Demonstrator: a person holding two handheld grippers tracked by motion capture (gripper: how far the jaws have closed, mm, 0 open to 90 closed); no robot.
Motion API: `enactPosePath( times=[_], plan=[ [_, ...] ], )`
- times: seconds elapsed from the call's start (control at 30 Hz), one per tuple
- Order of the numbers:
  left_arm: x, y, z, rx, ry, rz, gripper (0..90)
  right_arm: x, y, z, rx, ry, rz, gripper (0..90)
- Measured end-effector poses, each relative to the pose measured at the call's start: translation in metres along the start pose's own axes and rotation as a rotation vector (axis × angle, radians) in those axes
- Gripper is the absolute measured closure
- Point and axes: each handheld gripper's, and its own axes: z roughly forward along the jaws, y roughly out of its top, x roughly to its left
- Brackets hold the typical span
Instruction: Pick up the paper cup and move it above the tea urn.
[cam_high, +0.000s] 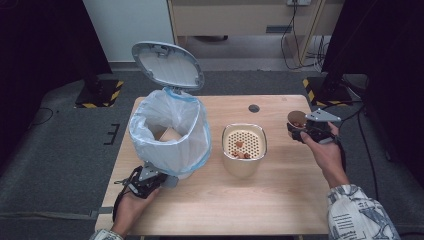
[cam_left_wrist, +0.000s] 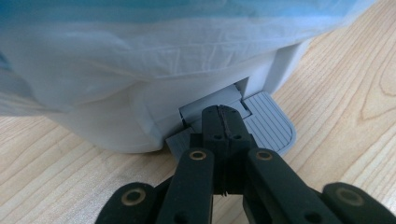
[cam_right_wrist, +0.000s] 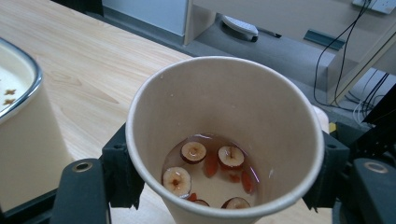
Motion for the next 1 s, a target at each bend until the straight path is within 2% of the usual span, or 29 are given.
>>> enactPosePath(
  times=[0.23, 0.37, 1.0],
  plan=[
    [0.000, 0.000, 0.000, 0.000, 0.000, 0.004, 90.0, -0.006, 0.015, 0.006, 0.014, -0.010, -0.041, 30.3],
    [0.000, 0.000, 0.000, 0.001, -0.001, 0.004, 90.0, -0.007, 0.024, 0.008, 0.004, -0.009, -0.059, 30.5],
    [0.000, 0.000, 0.000, -0.001, 0.000, 0.001, 90.0, -0.003, 0.059, 0.017, -0.031, -0.016, -0.147, 30.7]
  ],
)
